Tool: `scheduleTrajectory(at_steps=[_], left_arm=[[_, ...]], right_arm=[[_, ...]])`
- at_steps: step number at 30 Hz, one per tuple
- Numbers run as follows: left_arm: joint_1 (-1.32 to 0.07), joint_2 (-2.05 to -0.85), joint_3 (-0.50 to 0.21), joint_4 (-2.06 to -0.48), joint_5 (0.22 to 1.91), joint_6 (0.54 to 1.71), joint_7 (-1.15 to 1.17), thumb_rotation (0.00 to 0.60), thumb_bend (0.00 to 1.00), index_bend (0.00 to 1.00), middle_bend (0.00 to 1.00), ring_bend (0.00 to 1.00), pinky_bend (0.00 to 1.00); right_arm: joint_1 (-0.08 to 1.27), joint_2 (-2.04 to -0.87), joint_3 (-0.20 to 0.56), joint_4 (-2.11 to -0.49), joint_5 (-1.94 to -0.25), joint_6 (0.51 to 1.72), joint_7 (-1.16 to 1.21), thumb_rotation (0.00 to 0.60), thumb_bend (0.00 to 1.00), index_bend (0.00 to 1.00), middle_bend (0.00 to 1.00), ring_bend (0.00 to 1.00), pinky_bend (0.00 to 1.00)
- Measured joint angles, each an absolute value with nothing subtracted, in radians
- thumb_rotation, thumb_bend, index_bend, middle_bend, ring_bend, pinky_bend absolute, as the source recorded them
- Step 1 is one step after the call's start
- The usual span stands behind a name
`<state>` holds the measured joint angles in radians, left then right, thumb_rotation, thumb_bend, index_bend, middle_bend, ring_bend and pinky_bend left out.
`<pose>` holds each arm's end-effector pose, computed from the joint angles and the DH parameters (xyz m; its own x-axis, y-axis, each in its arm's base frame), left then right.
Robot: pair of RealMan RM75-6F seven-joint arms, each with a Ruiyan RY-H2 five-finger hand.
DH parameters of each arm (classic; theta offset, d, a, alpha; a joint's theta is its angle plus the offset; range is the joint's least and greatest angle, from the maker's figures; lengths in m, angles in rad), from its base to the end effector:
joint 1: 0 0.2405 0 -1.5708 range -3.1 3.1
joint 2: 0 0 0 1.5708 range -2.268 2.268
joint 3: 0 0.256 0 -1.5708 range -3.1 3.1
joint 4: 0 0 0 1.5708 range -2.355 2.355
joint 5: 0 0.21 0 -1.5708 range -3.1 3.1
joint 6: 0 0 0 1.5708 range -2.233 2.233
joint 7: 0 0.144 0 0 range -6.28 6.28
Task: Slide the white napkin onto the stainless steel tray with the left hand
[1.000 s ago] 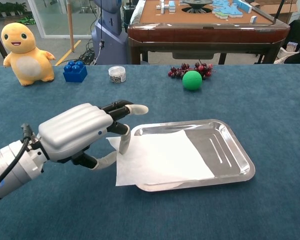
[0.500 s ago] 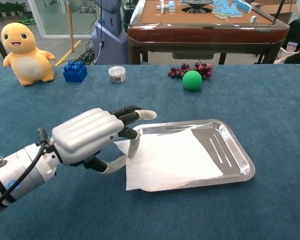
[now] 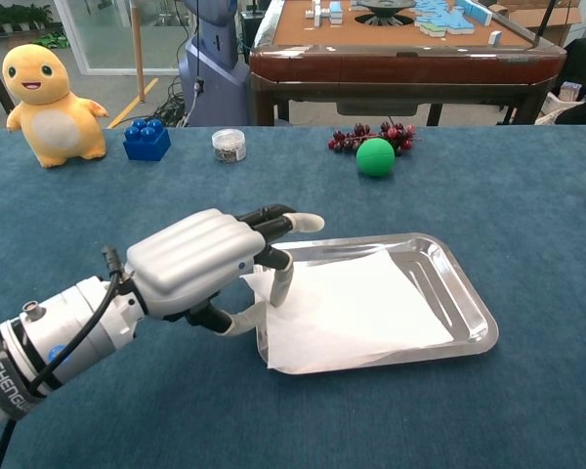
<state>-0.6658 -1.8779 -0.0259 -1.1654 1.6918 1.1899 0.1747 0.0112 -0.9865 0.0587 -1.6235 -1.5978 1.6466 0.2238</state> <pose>-0.1145 0.2668 -0.0974 0.4375 0.0668 0.8967 0.6431 -0.7203 -0.2601 -0.3045 -0.1584 0.2154 0.2954 0.1273 0.9469 -0.9496 -0.0697 0.3056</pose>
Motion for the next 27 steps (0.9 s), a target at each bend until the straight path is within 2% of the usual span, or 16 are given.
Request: scheduleTrajectory(at_steps=[27], left_arm=[[-0.722, -1.924, -0.058, -1.131, 1.655, 1.145, 0.191, 0.6, 0.42, 0.58, 0.08, 0.02, 0.28]], right_arm=[[-0.011, -0.972, 0.084, -1.608, -1.565, 1.674, 0.306, 0.6, 0.26, 0.54, 0.44, 0.34, 0.44]])
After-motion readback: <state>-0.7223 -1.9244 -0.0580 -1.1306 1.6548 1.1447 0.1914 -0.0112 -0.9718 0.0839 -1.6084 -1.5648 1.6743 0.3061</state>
